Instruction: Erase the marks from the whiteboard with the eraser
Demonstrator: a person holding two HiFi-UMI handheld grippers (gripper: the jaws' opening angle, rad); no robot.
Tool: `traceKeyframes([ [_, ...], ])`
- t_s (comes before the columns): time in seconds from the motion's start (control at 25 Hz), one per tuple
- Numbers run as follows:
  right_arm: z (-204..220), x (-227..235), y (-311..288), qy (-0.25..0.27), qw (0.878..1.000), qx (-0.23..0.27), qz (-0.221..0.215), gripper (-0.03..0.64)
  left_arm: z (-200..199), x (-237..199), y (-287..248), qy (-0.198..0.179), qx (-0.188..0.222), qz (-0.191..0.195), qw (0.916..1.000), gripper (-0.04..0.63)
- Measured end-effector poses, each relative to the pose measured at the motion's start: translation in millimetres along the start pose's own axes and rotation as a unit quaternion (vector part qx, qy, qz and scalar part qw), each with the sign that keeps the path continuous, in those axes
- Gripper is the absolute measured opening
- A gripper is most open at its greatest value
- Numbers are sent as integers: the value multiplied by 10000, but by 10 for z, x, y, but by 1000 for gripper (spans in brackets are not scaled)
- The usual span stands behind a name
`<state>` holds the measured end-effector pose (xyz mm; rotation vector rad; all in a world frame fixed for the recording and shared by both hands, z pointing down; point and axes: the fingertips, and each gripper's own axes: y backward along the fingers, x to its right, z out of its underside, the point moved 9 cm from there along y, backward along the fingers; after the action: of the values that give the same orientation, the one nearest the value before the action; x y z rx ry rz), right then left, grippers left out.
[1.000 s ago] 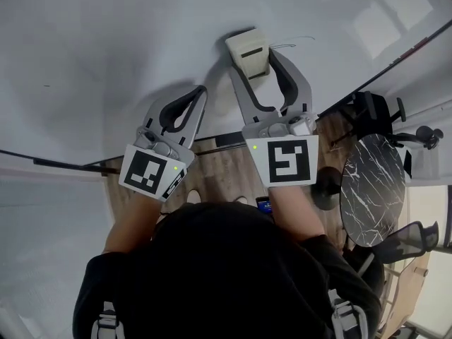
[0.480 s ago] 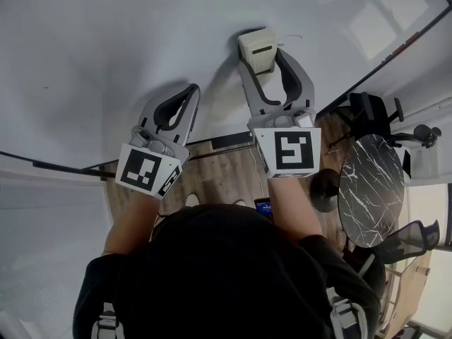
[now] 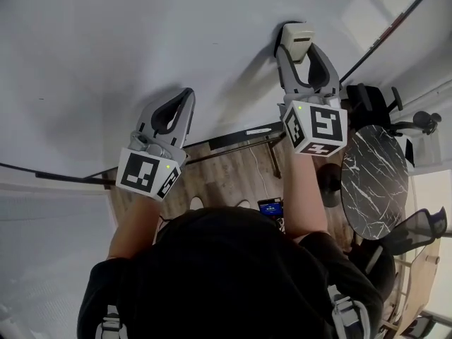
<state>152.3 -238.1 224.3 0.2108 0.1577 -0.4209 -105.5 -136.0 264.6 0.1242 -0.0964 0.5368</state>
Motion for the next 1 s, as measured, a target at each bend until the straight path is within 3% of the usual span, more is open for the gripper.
traceKeyframes([
  [0.2, 135, 308, 30, -130, 9994, -125, 307, 224, 22, 50, -25, -12, -33, 12, 10000, 3],
  [0.44, 141, 307, 103, -188, 9992, -183, 294, 224, 31, 16, -1, -46, -28, -64, 10000, 4],
  [0.64, 19, -12, 217, -235, 9997, -57, -86, 222, 32, -58, 52, -49, 7, -128, 9999, 3],
  [1.0, -156, -843, 157, 161, 9952, 117, -962, 222, -14, -158, 160, -93, 77, -270, 9996, 4],
])
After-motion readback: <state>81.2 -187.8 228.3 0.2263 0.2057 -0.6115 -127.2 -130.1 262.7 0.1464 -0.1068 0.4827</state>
